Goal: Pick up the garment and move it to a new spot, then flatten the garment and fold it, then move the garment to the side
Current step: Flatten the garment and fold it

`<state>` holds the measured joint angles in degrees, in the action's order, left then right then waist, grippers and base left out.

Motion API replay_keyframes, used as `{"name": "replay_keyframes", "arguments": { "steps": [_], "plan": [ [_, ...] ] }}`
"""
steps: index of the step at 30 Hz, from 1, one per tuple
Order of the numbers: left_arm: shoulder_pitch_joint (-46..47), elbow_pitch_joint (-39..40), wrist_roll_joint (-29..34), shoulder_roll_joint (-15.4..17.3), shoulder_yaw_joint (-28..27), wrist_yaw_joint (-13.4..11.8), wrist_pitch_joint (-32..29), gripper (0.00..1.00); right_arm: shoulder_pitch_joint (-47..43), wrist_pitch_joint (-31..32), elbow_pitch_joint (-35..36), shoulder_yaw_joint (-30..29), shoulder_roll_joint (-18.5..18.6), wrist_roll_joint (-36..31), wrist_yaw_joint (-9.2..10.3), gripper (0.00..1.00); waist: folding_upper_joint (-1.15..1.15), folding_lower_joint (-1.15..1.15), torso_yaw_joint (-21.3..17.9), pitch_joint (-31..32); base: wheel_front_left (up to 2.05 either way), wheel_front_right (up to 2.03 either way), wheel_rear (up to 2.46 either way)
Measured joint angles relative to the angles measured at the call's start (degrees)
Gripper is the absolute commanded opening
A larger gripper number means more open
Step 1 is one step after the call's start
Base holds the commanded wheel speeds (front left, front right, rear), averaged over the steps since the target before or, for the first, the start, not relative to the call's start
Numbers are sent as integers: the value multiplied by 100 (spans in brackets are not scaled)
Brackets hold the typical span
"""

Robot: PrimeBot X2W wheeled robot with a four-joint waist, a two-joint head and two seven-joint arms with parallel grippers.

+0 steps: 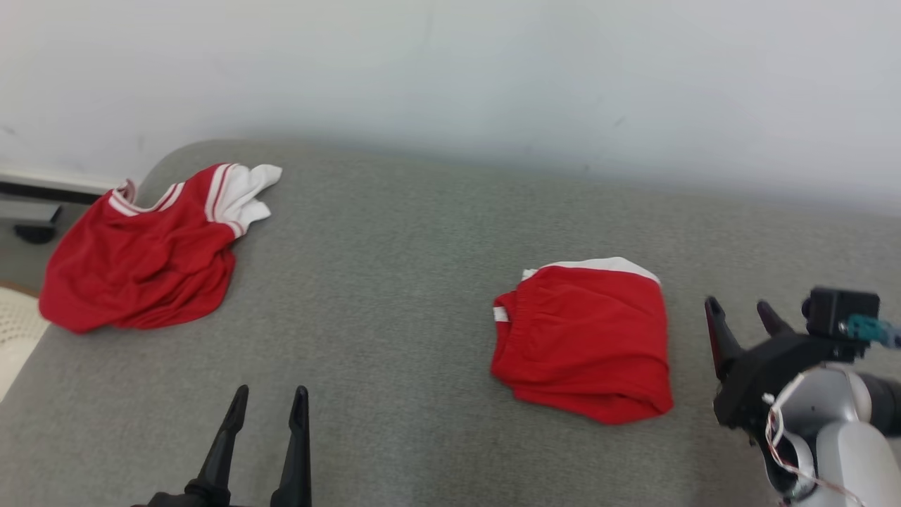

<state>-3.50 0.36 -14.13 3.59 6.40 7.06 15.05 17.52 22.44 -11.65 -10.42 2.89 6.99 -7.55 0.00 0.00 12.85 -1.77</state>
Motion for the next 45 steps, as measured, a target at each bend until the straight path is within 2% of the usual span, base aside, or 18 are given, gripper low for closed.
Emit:
{"name": "replay_keyframes", "arguments": {
  "steps": [5, 7, 14, 18, 23, 30, 35, 45],
  "plan": [
    [-4, 2, 7, 0, -40, 1, 0, 100, -520, 54, 366, -67, -2, 203, 0, 100, 0, 0, -281, 75, 0, 0, 0],
    [-4, 7, 33, 0, -34, 2, 0, 100, -719, -151, 558, -103, -1, 222, 0, 100, 0, 0, -336, 125, 0, 0, 0],
    [-262, 5, -210, -26, -232, 7, 0, 100, -1819, -1563, 859, 213, -5, 405, 0, 100, 0, 1, -463, 252, 0, 0, 0],
    [-355, -23, -310, -42, -372, 8, 0, 100, -2099, -2571, 915, 501, -12, 347, 0, 100, 0, 1, -588, 276, 0, 0, 0],
    [-357, -100, -312, -51, -408, 35, 1, 100, -2246, -3181, 641, 548, -2, 313, 0, 100, 0, 0, -775, 286, 0, 0, 0],
    [-361, -221, -246, -49, -446, 36, 0, 100, -2185, -3405, 350, 567, -3, 265, 0, 100, 0, 0, -1028, 299, 0, 0, 0],
    [-414, -407, -188, -2, -468, 37, 0, 100, -2108, -3294, 196, 586, -3, 248, 0, 100, 0, 0, -1139, 334, 0, 0, 0],
    [-430, -517, -189, 12, -470, 44, 0, 100, -2073, -3285, 126, 698, -4, 266, 0, 100, 0, 0, -1108, 338, 0, 0, 0]
  ]
}}
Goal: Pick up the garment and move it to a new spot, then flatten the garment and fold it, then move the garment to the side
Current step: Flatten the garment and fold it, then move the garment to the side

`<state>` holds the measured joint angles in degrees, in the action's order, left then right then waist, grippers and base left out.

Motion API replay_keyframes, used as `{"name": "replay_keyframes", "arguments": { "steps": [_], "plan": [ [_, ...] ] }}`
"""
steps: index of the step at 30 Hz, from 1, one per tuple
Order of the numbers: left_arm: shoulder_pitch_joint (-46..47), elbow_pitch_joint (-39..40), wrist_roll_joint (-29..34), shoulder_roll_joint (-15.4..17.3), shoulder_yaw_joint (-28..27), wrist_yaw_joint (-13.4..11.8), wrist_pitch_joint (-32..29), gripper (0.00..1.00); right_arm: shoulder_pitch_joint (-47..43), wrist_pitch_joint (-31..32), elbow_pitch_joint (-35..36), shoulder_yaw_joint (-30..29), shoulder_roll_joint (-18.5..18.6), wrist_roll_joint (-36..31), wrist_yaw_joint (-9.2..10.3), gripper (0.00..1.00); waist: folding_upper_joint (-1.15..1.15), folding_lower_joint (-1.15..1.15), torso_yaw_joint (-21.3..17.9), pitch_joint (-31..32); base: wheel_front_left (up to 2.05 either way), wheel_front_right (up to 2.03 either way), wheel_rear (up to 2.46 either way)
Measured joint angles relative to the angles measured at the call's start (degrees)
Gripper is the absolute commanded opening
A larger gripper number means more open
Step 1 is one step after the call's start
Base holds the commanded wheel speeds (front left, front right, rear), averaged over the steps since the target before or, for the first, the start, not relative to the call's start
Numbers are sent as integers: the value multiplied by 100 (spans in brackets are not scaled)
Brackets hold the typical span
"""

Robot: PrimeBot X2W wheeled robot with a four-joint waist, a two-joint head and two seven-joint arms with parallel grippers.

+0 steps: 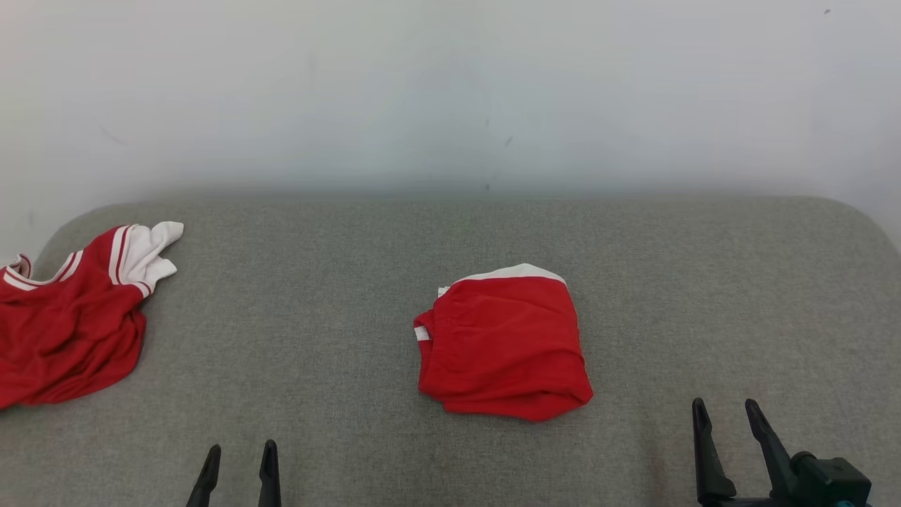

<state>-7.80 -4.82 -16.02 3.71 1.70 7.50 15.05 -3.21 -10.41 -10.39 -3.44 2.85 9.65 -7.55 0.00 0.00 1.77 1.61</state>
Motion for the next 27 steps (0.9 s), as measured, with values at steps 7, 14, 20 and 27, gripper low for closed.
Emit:
{"name": "replay_keyframes", "arguments": {
  "steps": [7, 14, 20, 27],
  "plan": [
    [-1, -33, -2, 22, 48, 0, 0, 100, 1, -18, -14, -74, 3, 7, 0, 100, 0, 0, 47, -14, 0, 0, 0],
    [-1, -41, -5, 47, 83, 0, 0, 100, 49, 573, -145, 31, 1, 319, 0, 100, 0, 0, 52, -29, 0, 0, 0],
    [3, -65, -10, 59, 110, 0, 0, 100, 690, 2815, -233, 79, -2, 799, 0, 100, 0, 0, 32, -58, 0, 0, 0],
    [91, -79, -9, 75, 264, 0, 0, 100, 1846, 5011, -57, -92, 9, 571, 0, 100, -1, 0, 144, -174, 0, 0, 0]
  ]
}}
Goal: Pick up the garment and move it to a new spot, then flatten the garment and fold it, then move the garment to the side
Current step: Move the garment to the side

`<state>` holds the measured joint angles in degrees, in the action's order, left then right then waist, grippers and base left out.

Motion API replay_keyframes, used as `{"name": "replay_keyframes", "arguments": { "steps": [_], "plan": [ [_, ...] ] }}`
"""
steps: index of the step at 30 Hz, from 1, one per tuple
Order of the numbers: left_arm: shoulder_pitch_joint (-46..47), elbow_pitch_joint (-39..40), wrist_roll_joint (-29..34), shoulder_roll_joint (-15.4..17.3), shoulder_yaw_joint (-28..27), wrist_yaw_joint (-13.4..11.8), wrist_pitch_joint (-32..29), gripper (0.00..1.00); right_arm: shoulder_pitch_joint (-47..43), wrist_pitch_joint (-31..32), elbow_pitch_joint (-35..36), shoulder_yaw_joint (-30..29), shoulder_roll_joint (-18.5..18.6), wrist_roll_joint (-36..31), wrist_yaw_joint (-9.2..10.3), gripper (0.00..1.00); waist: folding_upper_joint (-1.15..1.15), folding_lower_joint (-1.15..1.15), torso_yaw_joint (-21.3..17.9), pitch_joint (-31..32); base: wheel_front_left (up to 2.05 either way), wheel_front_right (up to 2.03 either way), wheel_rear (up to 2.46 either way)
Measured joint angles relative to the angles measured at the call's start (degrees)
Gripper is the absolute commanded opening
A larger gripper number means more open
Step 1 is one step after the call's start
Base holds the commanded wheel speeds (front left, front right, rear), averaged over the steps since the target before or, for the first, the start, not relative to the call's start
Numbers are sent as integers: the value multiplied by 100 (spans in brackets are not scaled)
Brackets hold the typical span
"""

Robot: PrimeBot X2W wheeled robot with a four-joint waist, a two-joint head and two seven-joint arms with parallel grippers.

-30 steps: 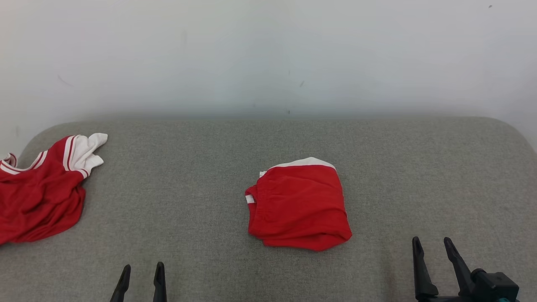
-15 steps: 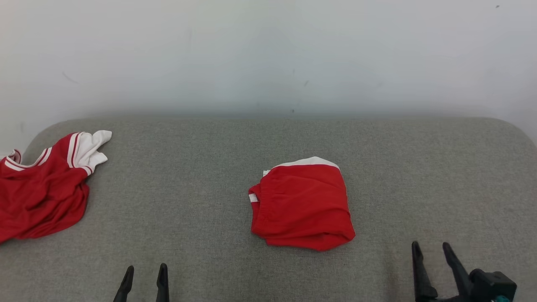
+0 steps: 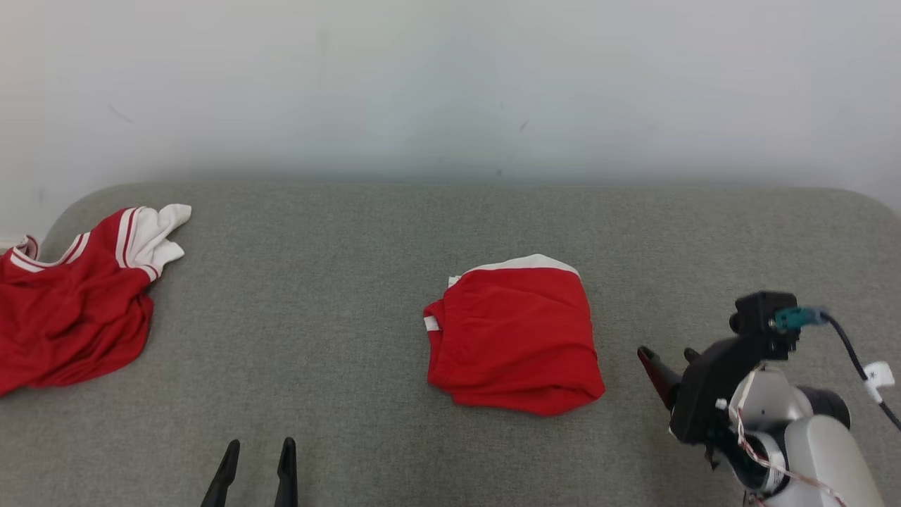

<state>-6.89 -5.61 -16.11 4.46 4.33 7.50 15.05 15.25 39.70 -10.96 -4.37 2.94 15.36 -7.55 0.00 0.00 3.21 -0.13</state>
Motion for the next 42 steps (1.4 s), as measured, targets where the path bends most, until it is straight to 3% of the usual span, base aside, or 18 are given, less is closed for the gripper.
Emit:
{"name": "replay_keyframes", "arguments": {
  "steps": [5, 9, 14, 32, 33, 34, 36, 37, 42],
  "plan": [
    [92, -8, 0, 25, 105, 0, 0, 100, 847, 599, -404, -194, -9, -112, 0, 100, 0, 0, 172, -165, 0, 0, 0],
    [208, -13, 0, 24, 221, 0, 0, 100, 1212, 738, -989, -482, -5, -459, 0, 100, 0, 0, 350, -323, 0, 0, 0],
    [284, -11, -2, 12, 292, 0, 0, 100, 1544, 684, -1501, -716, -3, -649, 0, 100, 0, -1, 525, -522, 0, 0, 0],
    [603, -62, -12, -64, 549, 0, 0, 100, 2257, 81, -3012, -708, 14, -844, 0, 100, 0, 0, 1063, -1140, 0, 0, 0],
    [603, -71, -20, -65, 556, 0, 0, 100, 2293, 59, -3078, -698, 16, -850, 0, 89, 0, 0, 1076, -1160, 0, 0, 0],
    [604, -77, -27, -68, 559, 0, 0, 100, 2341, 47, -3134, -679, 24, -853, 0, 49, 0, 1, 1086, -1178, 0, 0, 0],
    [612, -80, -36, -74, 554, 0, 0, 100, 2399, -38, -3220, -630, 34, -879, 0, 28, 0, 1, 1092, -1210, 0, 0, 0],
    [619, -82, -37, -77, 539, 0, 0, 100, 2437, -86, -3243, -588, 34, -893, 0, 0, 0, 1, 1085, -1221, 0, 0, 0],
    [689, -66, -36, -89, 447, 0, 0, 100, 2477, -210, -3231, -456, -10, -998, -2, 0, 0, 1, 962, -1247, 0, 0, 0]
  ]
}}
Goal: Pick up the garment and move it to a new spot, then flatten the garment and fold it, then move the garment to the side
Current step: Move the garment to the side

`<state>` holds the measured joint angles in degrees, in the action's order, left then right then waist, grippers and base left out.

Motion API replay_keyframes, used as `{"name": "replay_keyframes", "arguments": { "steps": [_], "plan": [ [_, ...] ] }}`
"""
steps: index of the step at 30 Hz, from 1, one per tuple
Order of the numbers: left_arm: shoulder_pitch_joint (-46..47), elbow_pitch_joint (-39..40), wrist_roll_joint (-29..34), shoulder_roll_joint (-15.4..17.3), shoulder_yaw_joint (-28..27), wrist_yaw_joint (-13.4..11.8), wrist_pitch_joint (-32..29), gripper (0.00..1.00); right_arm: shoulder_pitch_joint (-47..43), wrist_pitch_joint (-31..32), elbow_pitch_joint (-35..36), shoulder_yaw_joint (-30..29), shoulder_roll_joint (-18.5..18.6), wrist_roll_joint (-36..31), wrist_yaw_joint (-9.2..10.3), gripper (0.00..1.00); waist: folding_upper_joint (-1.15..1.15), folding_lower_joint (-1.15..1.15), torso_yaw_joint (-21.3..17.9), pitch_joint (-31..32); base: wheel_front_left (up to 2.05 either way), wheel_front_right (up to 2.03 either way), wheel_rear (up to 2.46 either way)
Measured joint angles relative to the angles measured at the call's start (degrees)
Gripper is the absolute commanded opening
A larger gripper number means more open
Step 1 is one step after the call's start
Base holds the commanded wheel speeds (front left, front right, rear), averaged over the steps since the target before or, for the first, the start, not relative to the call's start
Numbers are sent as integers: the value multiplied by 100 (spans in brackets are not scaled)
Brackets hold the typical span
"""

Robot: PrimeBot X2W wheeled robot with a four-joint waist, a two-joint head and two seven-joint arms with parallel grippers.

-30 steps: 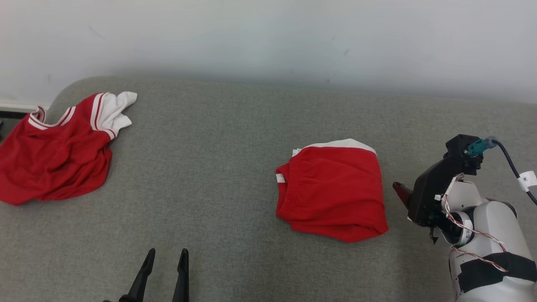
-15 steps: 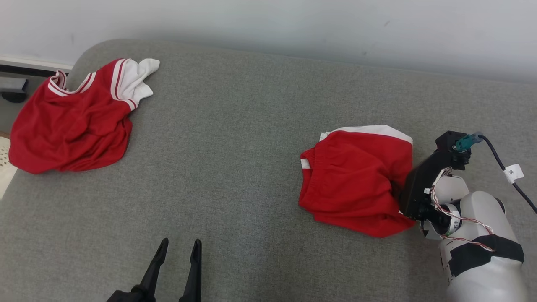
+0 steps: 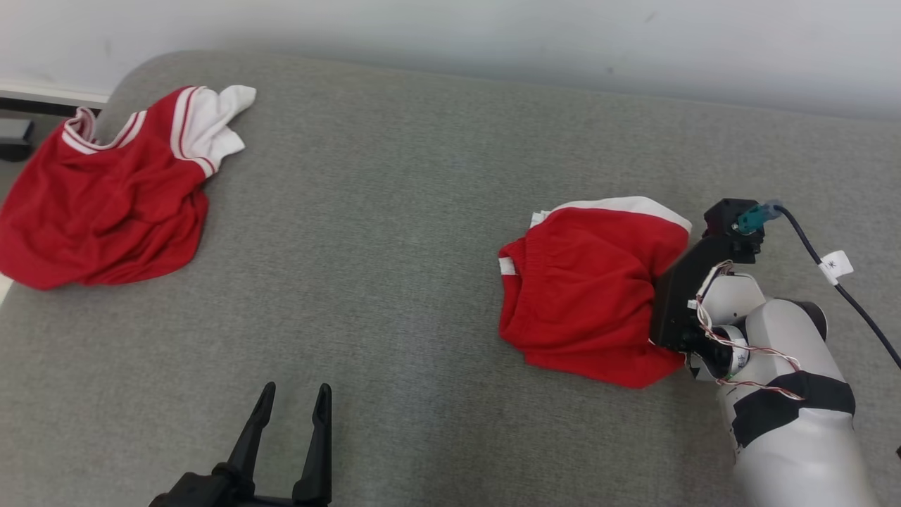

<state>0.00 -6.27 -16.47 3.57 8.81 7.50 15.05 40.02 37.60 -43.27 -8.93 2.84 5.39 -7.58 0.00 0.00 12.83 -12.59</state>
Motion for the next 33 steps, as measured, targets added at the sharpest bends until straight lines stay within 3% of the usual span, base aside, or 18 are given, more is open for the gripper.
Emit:
{"name": "replay_keyframes", "arguments": {
  "steps": [5, 11, 16, 21, 27, 33],
  "plan": [
    [22, 86, 26, 5, -101, 0, 0, 100, -89, 120, 457, 14, -47, -370, -4, 0, 0, 0, -244, -30, 0, 0, 0],
    [101, 198, 65, 53, -190, 0, 0, 100, -596, 681, 1642, -193, 146, -1124, 0, 0, 0, -1, -630, -101, 0, 0, 0],
    [203, 302, 83, 134, -201, 0, 1, 100, -895, 1177, 2327, -107, 911, -1149, 1, 0, 0, 0, -930, -235, 0, 0, 0],
    [402, 459, 86, 215, -146, 0, 0, 100, -934, 1276, 2412, -108, 1855, -991, 1, 0, 0, -1, -1078, -523, 0, 0, 0],
    [616, 598, 78, 324, 27, 0, 0, 100, -736, 475, 1916, 269, 3126, -1212, 0, 0, -1, -2, -1049, -1016, 0, 0, 0],
    [607, 697, 77, 385, -3, 0, 0, 100, -495, -27, 1496, 349, 3591, -1691, 1, 0, -1, -1, -840, -1200, 0, 0, 0]
  ]
}}
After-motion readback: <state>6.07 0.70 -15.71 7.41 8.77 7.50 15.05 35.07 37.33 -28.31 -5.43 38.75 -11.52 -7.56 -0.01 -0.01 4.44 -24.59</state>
